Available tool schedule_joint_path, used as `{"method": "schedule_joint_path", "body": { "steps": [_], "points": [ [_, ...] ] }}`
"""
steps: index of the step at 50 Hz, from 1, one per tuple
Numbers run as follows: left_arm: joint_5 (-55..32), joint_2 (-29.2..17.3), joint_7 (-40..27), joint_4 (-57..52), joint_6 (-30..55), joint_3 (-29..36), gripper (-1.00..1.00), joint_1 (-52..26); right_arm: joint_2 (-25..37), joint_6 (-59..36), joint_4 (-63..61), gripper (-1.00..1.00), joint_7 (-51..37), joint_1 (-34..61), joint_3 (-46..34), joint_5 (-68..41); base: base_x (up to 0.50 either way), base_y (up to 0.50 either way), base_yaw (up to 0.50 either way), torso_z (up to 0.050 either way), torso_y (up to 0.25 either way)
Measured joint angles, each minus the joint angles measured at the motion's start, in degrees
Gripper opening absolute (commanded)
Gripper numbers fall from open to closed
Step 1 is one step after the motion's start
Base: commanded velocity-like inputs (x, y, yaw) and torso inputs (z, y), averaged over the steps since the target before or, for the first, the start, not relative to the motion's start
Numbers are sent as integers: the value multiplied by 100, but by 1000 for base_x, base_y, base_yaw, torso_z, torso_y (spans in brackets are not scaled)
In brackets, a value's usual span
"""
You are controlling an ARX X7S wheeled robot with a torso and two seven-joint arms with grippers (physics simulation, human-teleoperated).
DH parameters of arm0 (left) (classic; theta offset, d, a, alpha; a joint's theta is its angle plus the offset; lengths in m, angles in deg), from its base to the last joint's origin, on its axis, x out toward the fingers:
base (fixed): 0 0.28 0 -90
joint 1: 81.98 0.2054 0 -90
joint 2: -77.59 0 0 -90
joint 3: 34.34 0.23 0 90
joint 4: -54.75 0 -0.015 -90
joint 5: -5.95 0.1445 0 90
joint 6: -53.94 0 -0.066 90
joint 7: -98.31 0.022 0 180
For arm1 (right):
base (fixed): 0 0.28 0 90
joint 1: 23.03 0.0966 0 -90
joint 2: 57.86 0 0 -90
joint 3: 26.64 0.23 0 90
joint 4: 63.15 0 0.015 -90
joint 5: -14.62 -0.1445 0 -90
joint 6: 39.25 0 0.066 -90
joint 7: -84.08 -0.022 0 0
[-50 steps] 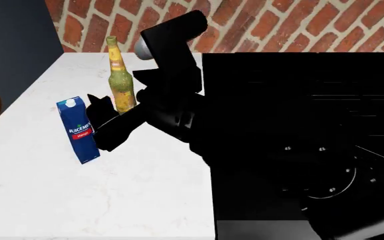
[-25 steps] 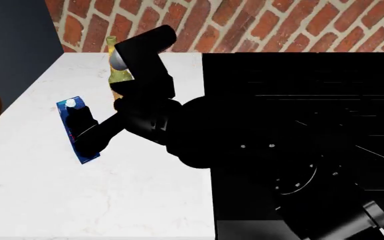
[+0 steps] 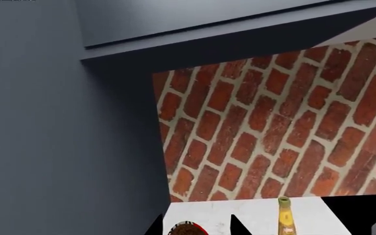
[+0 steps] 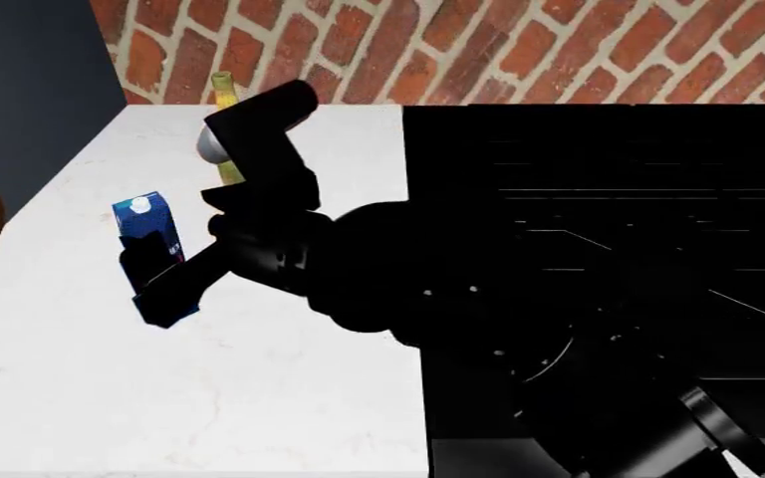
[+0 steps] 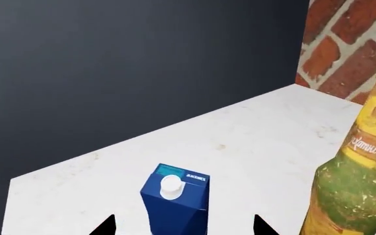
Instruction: Move the drinks to the dining counter.
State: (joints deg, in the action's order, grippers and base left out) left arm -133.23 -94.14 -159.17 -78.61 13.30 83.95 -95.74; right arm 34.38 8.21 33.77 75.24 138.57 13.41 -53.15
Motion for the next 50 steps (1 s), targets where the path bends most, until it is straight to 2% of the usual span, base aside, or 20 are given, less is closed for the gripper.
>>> {"method": "schedule_joint_path", "body": {
  "steps": [15,33,34,50],
  "points": [
    [-52,21,-28,5,48,-29,-100,-26,-161,767,1005,100,478,357,-858,-231,0,0,0,0,1],
    [33,-65,85,-41,-3,-70,-100,111,-212,2398,1944,100,1002,1176,-3193,-1838,0,0,0,0,0],
    [41,-72,95,-45,-9,-73,-100,121,-213,2449,1948,-100,1032,1202,-3271,-1888,0,0,0,0,0],
    [50,-61,97,-48,-12,-111,-100,161,-132,2870,1757,-100,1125,1494,-3845,-2288,0,0,0,0,0]
  ]
}}
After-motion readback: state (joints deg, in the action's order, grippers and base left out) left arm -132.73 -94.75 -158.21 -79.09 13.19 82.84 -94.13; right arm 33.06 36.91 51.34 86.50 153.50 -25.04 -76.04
